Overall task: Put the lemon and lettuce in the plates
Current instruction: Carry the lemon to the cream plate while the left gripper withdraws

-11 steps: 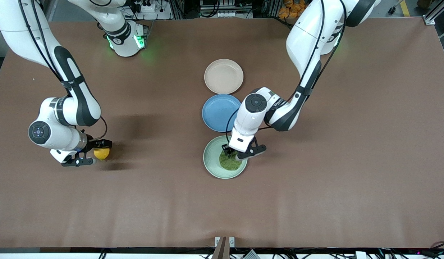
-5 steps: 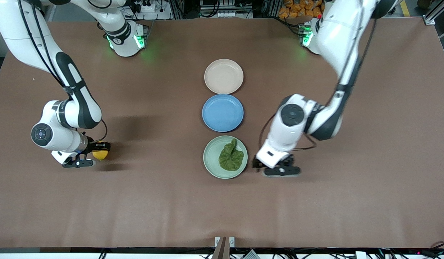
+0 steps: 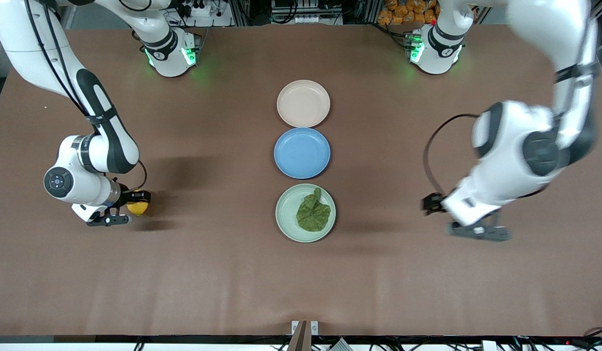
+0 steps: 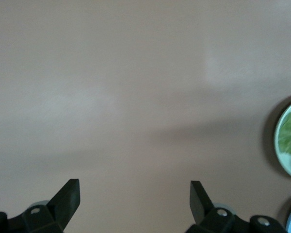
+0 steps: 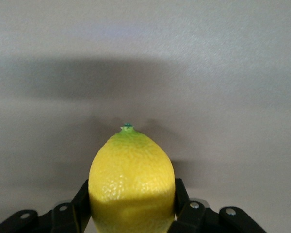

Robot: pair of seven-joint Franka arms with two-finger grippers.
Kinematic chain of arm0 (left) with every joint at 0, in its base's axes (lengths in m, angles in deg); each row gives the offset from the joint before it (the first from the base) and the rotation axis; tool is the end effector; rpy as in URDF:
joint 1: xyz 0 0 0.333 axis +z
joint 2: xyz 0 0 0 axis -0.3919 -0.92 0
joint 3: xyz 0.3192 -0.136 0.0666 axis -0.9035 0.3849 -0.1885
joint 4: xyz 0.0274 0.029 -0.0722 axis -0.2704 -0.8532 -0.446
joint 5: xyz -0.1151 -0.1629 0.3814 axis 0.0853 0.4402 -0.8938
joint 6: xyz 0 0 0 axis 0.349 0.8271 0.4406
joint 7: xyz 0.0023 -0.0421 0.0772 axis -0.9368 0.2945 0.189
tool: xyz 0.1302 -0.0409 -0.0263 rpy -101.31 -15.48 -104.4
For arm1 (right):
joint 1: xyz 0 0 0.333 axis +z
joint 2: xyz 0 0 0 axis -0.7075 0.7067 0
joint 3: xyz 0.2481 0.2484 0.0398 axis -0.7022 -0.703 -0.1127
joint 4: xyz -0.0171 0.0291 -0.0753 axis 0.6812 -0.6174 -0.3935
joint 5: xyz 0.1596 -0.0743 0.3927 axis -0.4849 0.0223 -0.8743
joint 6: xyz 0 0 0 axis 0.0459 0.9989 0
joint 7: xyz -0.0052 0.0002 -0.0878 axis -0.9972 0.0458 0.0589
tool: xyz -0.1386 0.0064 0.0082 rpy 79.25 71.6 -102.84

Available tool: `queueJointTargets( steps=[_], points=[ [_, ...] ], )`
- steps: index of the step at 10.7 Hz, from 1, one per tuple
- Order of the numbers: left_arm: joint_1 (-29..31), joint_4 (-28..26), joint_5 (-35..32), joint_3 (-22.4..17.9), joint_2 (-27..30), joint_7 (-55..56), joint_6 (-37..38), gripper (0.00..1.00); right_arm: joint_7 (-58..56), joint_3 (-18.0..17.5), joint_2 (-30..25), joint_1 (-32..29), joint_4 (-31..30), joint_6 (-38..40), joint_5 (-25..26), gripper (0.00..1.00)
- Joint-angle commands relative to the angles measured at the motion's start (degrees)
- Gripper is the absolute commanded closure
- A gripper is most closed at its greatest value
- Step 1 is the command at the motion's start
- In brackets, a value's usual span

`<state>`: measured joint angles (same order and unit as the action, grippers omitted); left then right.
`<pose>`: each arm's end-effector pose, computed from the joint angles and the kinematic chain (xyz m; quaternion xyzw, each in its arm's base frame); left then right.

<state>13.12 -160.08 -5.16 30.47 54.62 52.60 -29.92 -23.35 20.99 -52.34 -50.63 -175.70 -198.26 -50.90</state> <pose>0.7243 -0.1657 0.4222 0.9970 -0.0712 0.0279 0.0138 0.6455 -0.0392 0.1611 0.9969 0.0363 -0.0699 0.0032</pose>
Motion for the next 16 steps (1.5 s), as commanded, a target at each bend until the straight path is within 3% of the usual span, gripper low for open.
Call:
queueJointTargets(
  steps=[1,4,7,8,10,11,16],
  points=[
    [3.5,-2.0,1.3,1.0,7.4,-1.5,9.3,0.0,0.2,-0.8,-7.5,-0.3,-6.9,0.5,0.9,1.0],
    [4.9,-2.0,1.3,0.5,12.4,-1.6,14.8,0.0,0.4,-1.0,-17.0,1.5,-15.2,0.3,0.3,1.0],
    [6.8,-2.3,1.3,0.6,15.3,-1.4,18.6,0.0,8.7,-1.5,-22.2,7.9,-18.3,3.0,0.2,1.0],
    [6.8,-2.3,1.3,0.6,16.7,-1.1,20.1,0.0,11.8,-1.9,-23.3,10.8,-18.3,5.3,-1.0,1.0],
    [7.3,-2.3,1.3,0.5,19.0,-0.9,22.5,0.0,14.1,-1.9,-25.1,17.6,-17.8,8.6,-9.4,1.0],
    [7.8,-2.3,1.4,0.6,19.1,-0.9,22.9,0.0,16.4,-2.0,-25.3,20.3,-17.7,8.7,-11.0,1.0],
    [9.2,-2.0,2.2,0.5,19.1,-1.4,22.9,0.0,36.6,-2.0,-25.1,37.7,-15.8,8.2,-13.1,1.0]
  ],
)
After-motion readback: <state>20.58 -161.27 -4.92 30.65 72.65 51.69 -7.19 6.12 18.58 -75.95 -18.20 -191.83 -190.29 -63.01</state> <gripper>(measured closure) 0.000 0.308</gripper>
